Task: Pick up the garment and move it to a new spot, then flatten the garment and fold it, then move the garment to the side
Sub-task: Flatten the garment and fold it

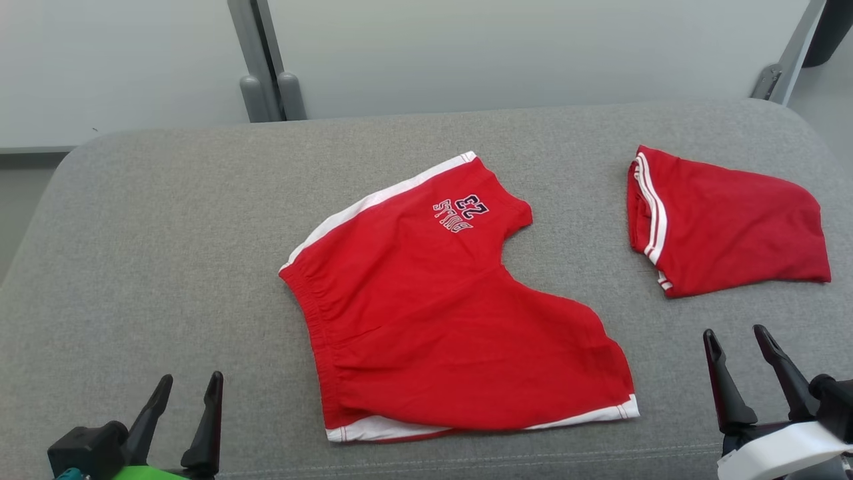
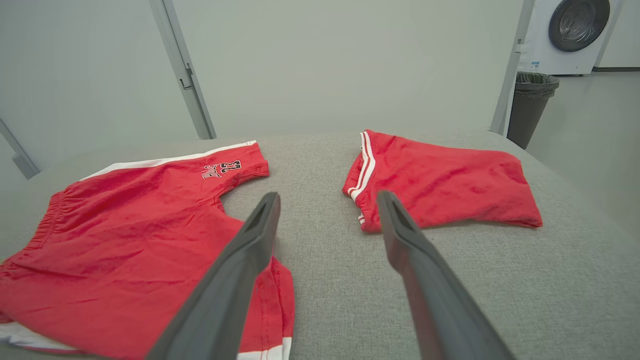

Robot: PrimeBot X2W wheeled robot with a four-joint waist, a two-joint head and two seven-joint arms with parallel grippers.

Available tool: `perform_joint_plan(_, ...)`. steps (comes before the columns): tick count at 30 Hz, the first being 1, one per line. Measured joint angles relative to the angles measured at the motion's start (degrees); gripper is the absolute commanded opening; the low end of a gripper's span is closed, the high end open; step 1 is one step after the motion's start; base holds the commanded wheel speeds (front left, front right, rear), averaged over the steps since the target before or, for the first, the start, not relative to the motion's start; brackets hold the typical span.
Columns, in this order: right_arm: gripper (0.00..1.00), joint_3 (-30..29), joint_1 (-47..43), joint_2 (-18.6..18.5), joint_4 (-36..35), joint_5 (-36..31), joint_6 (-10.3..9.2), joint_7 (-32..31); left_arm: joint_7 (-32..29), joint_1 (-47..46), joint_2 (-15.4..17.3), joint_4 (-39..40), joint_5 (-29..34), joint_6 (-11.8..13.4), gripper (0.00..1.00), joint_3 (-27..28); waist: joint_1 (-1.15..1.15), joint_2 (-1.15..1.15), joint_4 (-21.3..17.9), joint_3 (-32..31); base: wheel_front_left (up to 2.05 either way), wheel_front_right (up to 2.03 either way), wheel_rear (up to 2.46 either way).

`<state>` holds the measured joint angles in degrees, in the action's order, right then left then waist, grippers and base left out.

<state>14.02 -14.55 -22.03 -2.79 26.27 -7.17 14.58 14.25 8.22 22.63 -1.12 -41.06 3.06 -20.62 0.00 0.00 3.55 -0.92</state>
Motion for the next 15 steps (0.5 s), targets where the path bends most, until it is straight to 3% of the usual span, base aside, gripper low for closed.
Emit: perform_joint_plan(15, 1.00, -2.4, -1.7, 2.5, 0.0, -4.8, 0.00, 0.0, 0.0, 4.5, -3.9, 1.6, 3.8, -1.7, 1.00, 3.6, 0.00, 0.00, 0.5, -0.9, 0.00, 0.00, 0.00)
